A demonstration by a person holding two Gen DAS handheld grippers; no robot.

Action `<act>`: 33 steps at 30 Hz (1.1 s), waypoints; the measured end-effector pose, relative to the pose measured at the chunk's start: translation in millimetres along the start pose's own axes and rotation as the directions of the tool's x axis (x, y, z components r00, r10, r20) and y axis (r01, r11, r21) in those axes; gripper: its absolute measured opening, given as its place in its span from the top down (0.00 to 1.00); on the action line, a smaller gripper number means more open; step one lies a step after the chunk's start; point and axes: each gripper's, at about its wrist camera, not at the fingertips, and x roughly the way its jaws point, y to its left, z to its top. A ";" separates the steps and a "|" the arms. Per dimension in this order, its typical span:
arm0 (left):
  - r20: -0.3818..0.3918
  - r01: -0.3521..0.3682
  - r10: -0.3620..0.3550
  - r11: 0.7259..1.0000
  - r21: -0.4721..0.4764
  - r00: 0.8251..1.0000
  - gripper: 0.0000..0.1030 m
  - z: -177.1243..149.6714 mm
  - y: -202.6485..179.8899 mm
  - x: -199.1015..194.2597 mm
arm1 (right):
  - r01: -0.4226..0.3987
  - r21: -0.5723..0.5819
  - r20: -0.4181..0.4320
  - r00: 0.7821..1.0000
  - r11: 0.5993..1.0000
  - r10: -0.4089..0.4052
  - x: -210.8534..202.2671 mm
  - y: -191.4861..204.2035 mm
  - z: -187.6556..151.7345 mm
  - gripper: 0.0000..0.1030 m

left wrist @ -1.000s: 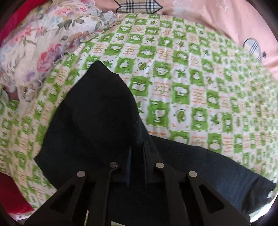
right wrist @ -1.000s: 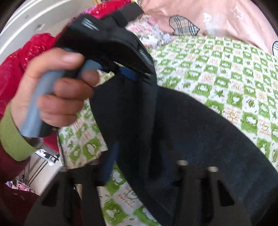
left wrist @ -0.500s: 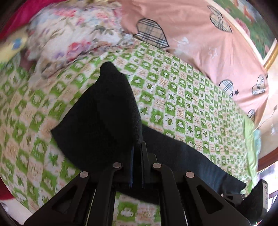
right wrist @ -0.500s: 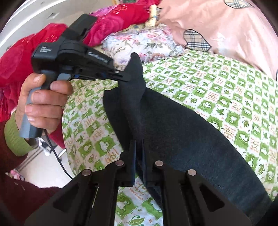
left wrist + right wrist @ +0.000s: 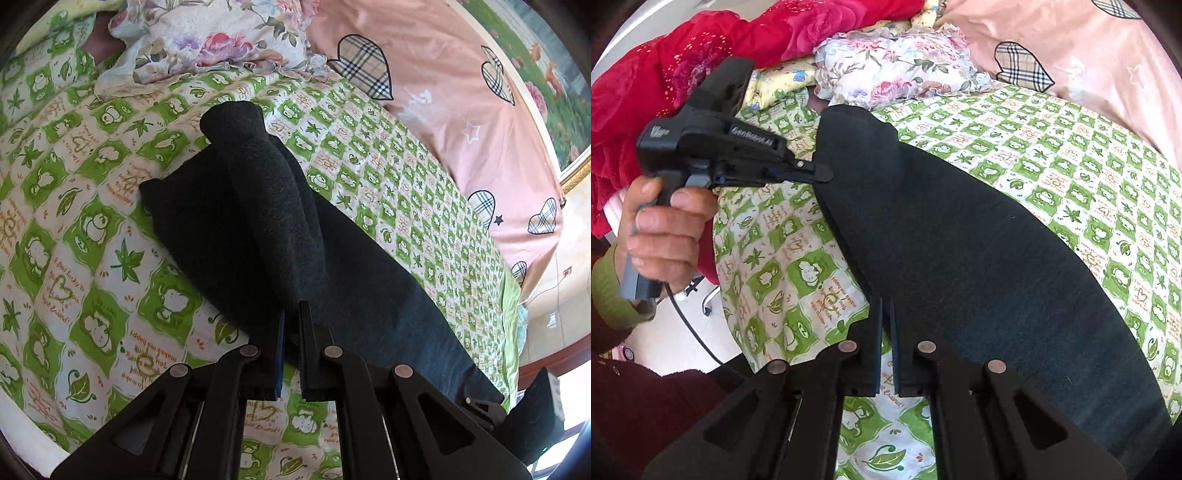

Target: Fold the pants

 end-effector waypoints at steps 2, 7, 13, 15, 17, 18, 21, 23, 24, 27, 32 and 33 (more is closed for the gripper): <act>0.003 -0.004 0.004 1.000 0.006 1.000 0.96 -3.3 2.0 -2.5 | -0.004 0.001 0.008 1.000 1.000 0.004 -1.5 2.0 2.9 0.95; -0.011 -0.032 0.032 0.999 0.015 0.999 0.98 -14.0 16.5 -5.7 | -0.016 0.038 0.018 1.000 0.999 0.015 -1.9 -0.2 9.3 0.95; -0.020 -0.065 0.065 0.997 -0.046 0.998 0.64 -7.7 40.1 -19.3 | -0.048 0.157 0.057 0.998 0.987 0.039 -6.8 -24.1 20.5 0.81; -0.008 -0.077 0.077 0.994 -0.079 0.997 0.43 -0.1 45.9 -23.5 | -0.042 0.190 0.081 0.996 0.981 0.027 -10.3 -33.4 27.4 0.54; -0.004 -0.088 0.088 0.991 -0.098 0.996 0.36 8.8 47.7 -25.7 | -0.029 0.215 0.113 0.994 0.976 0.005 -14.7 -44.3 36.4 0.52; -0.013 -0.087 0.086 0.990 -0.110 0.996 0.31 14.2 47.9 -24.9 | -0.024 0.227 0.117 0.993 0.974 -0.002 -15.1 -49.1 39.5 0.52; -0.029 -0.127 0.124 0.986 -0.113 0.992 0.26 28.3 41.4 -16.7 | -0.002 0.291 0.128 0.991 0.957 -0.037 -14.4 -70.4 51.8 0.52; -0.047 -0.155 0.150 0.981 -0.114 0.988 0.23 35.5 38.9 -8.3 | 0.015 0.342 0.130 0.990 0.940 -0.063 -11.1 -90.4 60.5 0.52; -0.061 -0.165 0.159 0.979 -0.117 0.985 0.23 38.9 38.2 -3.4 | 0.020 0.361 0.126 0.990 0.932 -0.070 -8.5 -99.2 64.1 0.52; -0.088 -0.200 0.189 0.970 -0.138 0.978 0.23 45.3 39.4 8.7 | 0.037 0.391 0.095 0.992 0.920 -0.080 3.1 -121.8 74.5 0.52; -0.103 -0.241 0.227 0.958 -0.158 0.968 0.23 49.7 44.3 22.0 | 0.045 0.389 -0.006 0.999 0.920 -0.046 41.7 -152.1 91.5 0.52; -0.106 -0.244 0.229 0.956 -0.162 0.968 0.25 49.4 46.9 24.4 | 0.044 0.377 -0.031 0.999 0.925 -0.035 49.9 -153.1 92.7 0.52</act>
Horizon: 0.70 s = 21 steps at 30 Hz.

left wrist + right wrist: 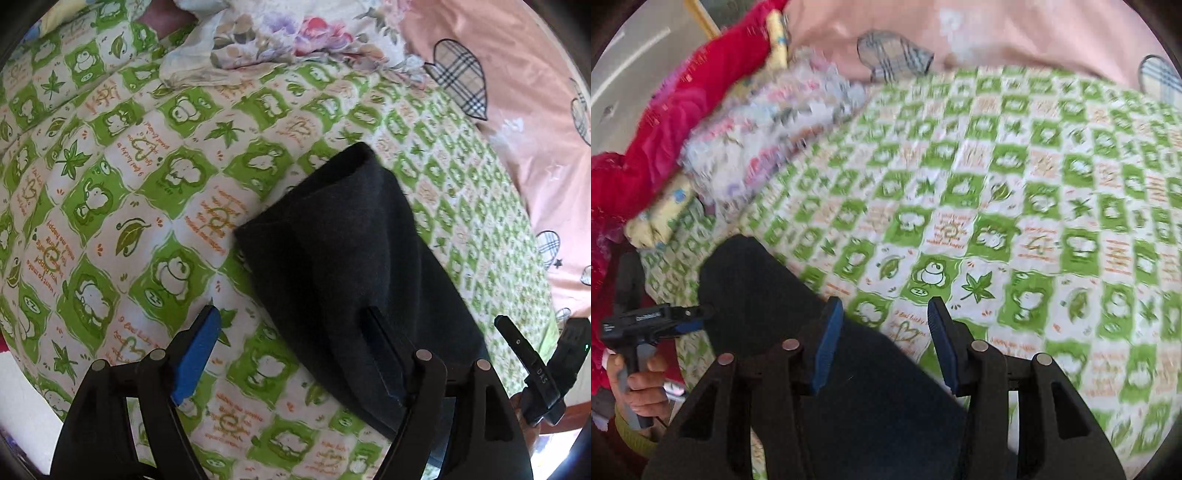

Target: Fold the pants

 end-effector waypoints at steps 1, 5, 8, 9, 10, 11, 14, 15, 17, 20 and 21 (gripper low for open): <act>-0.005 0.008 -0.008 1.000 -0.004 1.000 0.26 -0.1 2.4 2.2 | 0.010 -0.020 -0.031 0.999 1.000 -0.011 8.0 1.3 -0.9 0.52; -0.001 0.022 -0.022 1.000 0.002 1.000 0.32 -1.7 6.9 7.7 | -0.009 -0.102 -0.140 0.990 0.995 -0.005 30.1 10.2 -14.1 0.52; 0.013 0.028 -0.029 0.999 0.014 1.000 0.40 -0.7 4.3 10.7 | -0.013 -0.156 -0.154 0.988 0.988 -0.011 32.7 17.3 -22.0 0.52; 0.015 0.029 -0.029 0.999 0.018 0.999 0.45 -0.2 3.6 11.0 | -0.024 -0.147 -0.163 0.987 0.989 0.000 33.1 16.0 -21.9 0.52; 0.020 0.031 -0.031 0.999 0.023 0.999 0.50 1.0 1.3 12.5 | -0.031 -0.143 -0.170 0.985 0.989 0.006 33.3 15.1 -22.0 0.52; 0.023 0.035 -0.036 0.999 0.029 0.999 0.61 2.1 -1.3 14.0 | -0.037 -0.149 -0.181 0.983 0.988 0.010 34.4 15.1 -21.9 0.53; 0.030 0.060 -0.061 0.997 0.047 0.998 0.82 3.9 -8.8 20.0 | -0.097 -0.142 -0.213 0.975 0.985 0.065 37.3 15.8 -19.0 0.75; 0.038 0.063 -0.065 0.996 0.055 0.997 0.86 3.0 -11.2 19.1 | -0.106 -0.131 -0.217 0.973 0.986 0.076 40.8 20.0 -19.3 0.80; 0.071 0.087 -0.092 0.993 0.077 0.993 0.90 -0.2 -14.0 9.4 | -0.077 -0.161 -0.193 0.980 0.984 0.045 35.1 26.7 -22.3 0.85; 0.147 0.188 -0.206 0.974 0.127 0.967 0.91 -8.9 -16.2 -23.7 | -0.024 -0.208 -0.092 0.996 0.978 0.005 10.3 43.9 -27.9 0.87; 0.176 0.229 -0.254 0.961 0.153 0.951 0.91 -13.1 -16.0 -39.4 | -0.006 -0.219 -0.058 0.998 0.976 -0.007 3.3 48.1 -28.0 0.87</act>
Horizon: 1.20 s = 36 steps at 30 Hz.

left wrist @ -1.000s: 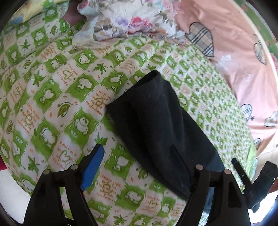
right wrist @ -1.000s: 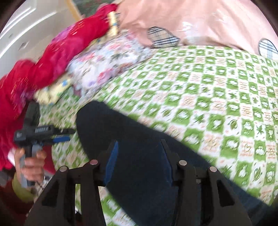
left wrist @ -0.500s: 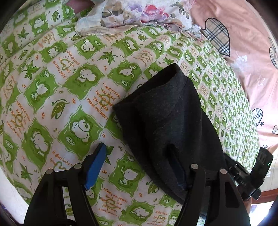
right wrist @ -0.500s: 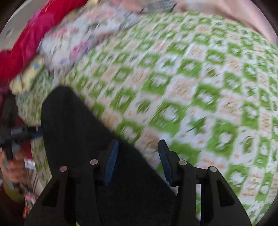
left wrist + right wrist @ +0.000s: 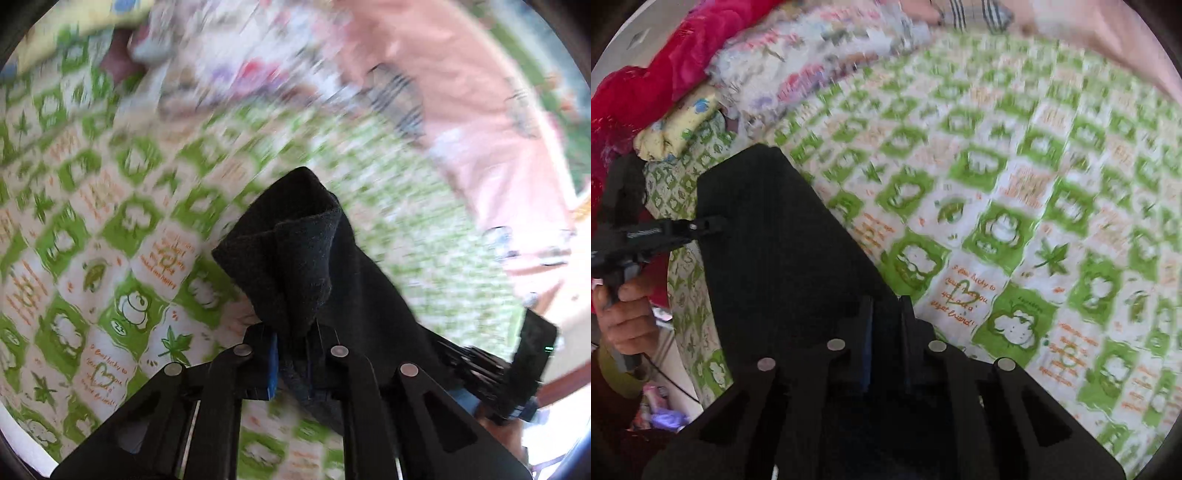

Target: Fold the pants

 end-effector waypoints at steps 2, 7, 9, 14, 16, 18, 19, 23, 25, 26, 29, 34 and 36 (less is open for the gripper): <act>0.052 0.045 -0.047 0.998 0.039 0.998 0.91 -1.2 -5.5 -22.1 | 0.072 -0.029 0.104 0.992 0.997 -0.069 -24.7 13.7 0.1 0.88; 0.116 0.094 -0.105 0.991 0.094 0.988 0.91 1.6 -3.4 -47.0 | 0.162 -0.022 0.263 0.953 0.987 -0.151 -47.3 26.3 9.0 0.88; 0.130 0.069 -0.083 0.992 0.107 0.988 0.91 3.6 1.3 -43.2 | 0.173 -0.027 0.261 0.952 0.985 -0.160 -39.3 31.0 13.1 0.88; 0.097 -0.033 0.020 0.990 0.134 0.995 0.91 3.8 20.6 -16.1 | 0.211 -0.042 0.205 0.959 0.977 -0.198 -0.3 38.7 19.1 0.88; 0.078 -0.077 0.066 0.985 0.153 0.995 0.91 -0.7 25.6 -3.1 | 0.203 -0.030 0.180 0.964 0.979 -0.194 10.3 34.6 15.9 0.88; 0.055 -0.110 0.103 0.980 0.166 0.993 0.90 -6.5 31.1 6.8 | 0.173 -0.012 0.145 0.975 0.985 -0.170 17.7 29.6 13.5 0.88; 0.038 -0.117 0.112 0.980 0.163 0.993 0.89 -8.1 34.0 10.5 | 0.166 -0.003 0.124 0.979 0.986 -0.164 20.9 28.2 12.6 0.87; 0.030 -0.116 0.113 0.984 0.138 0.993 0.77 -10.0 42.3 3.4 | 0.207 0.030 0.146 0.967 0.978 -0.209 7.4 25.0 8.3 0.74; 0.058 -0.139 0.132 0.980 0.141 0.990 0.71 -12.0 42.5 -9.5 | 0.174 0.073 0.178 0.967 0.982 -0.184 -8.1 19.7 5.8 0.70; 0.074 -0.150 0.140 0.978 0.145 0.987 0.71 -13.7 42.3 -15.5 | 0.165 0.086 0.190 0.965 0.983 -0.178 -13.7 18.8 5.0 0.68; 0.099 -0.152 0.138 0.976 0.153 0.985 0.69 -12.9 36.4 -32.4 | 0.148 0.112 0.238 0.956 0.983 -0.171 -38.1 17.1 -1.7 0.68; 0.113 -0.135 0.115 0.972 0.190 0.987 0.67 -14.2 16.3 -49.3 | 0.112 0.135 0.269 0.952 0.984 -0.145 -63.0 17.0 -9.3 0.68; 0.099 -0.113 0.094 0.970 0.215 0.991 0.66 -16.6 3.5 -48.6 | 0.109 0.140 0.275 0.951 0.984 -0.144 -70.2 17.6 -13.3 0.68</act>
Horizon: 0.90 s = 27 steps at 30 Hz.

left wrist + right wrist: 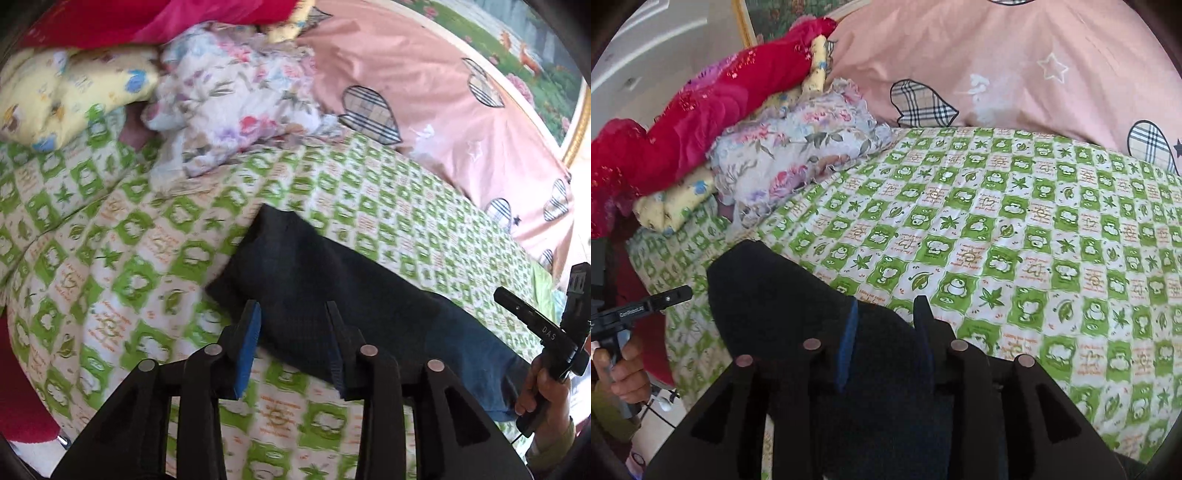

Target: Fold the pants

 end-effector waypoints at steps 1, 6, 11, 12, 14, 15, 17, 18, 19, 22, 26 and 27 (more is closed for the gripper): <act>-0.003 0.011 -0.011 1.000 0.019 1.000 0.65 0.5 -8.5 0.6 | -0.002 0.003 0.004 1.000 1.000 0.002 -7.2 -1.7 -2.4 0.68; -0.039 0.075 -0.071 0.988 0.136 0.997 0.65 -6.0 -55.0 5.8 | 0.012 0.040 0.012 1.000 0.999 -0.012 -33.1 -15.7 -18.7 0.68; -0.090 0.157 -0.140 0.962 0.226 0.986 0.65 -17.1 -99.4 12.3 | 0.061 0.093 0.010 0.998 0.994 -0.062 -65.7 -38.2 -44.9 0.68; -0.098 0.169 -0.149 0.956 0.242 0.984 0.65 -19.4 -108.1 13.3 | 0.069 0.101 0.009 0.997 0.993 -0.070 -69.9 -41.5 -48.6 0.68; -0.117 0.204 -0.179 0.941 0.270 0.977 0.64 -24.2 -124.0 14.4 | 0.096 0.130 0.011 0.995 0.987 -0.098 -85.2 -52.4 -60.8 0.67; -0.131 0.228 -0.197 0.931 0.286 0.972 0.63 -26.9 -132.9 15.4 | 0.109 0.145 0.013 0.994 0.983 -0.112 -92.0 -56.8 -65.4 0.67; -0.147 0.248 -0.211 0.915 0.317 0.966 0.63 -32.5 -147.2 16.2 | 0.133 0.174 0.021 0.990 0.976 -0.138 -106.3 -65.9 -74.2 0.66; -0.161 0.266 -0.223 0.903 0.337 0.961 0.63 -35.7 -156.3 17.2 | 0.145 0.192 0.027 0.988 0.971 -0.153 -115.4 -70.6 -79.5 0.65; -0.171 0.278 -0.231 0.894 0.351 0.958 0.63 -37.6 -163.4 17.8 | 0.155 0.202 0.031 0.986 0.967 -0.165 -121.6 -73.3 -82.8 0.65; -0.206 0.324 -0.261 0.859 0.396 0.943 0.63 -46.6 -186.7 20.1 | 0.199 0.240 0.042 0.976 0.950 -0.214 -145.0 -83.8 -97.0 0.64; -0.264 0.383 -0.291 0.810 0.443 0.920 0.62 -58.0 -213.0 27.7 | 0.240 0.298 0.042 0.964 0.924 -0.264 -167.2 -96.7 -115.6 0.64; -0.282 0.400 -0.297 0.793 0.460 0.912 0.62 -62.3 -221.7 29.4 | 0.248 0.313 0.043 0.961 0.917 -0.275 -171.6 -99.4 -120.2 0.64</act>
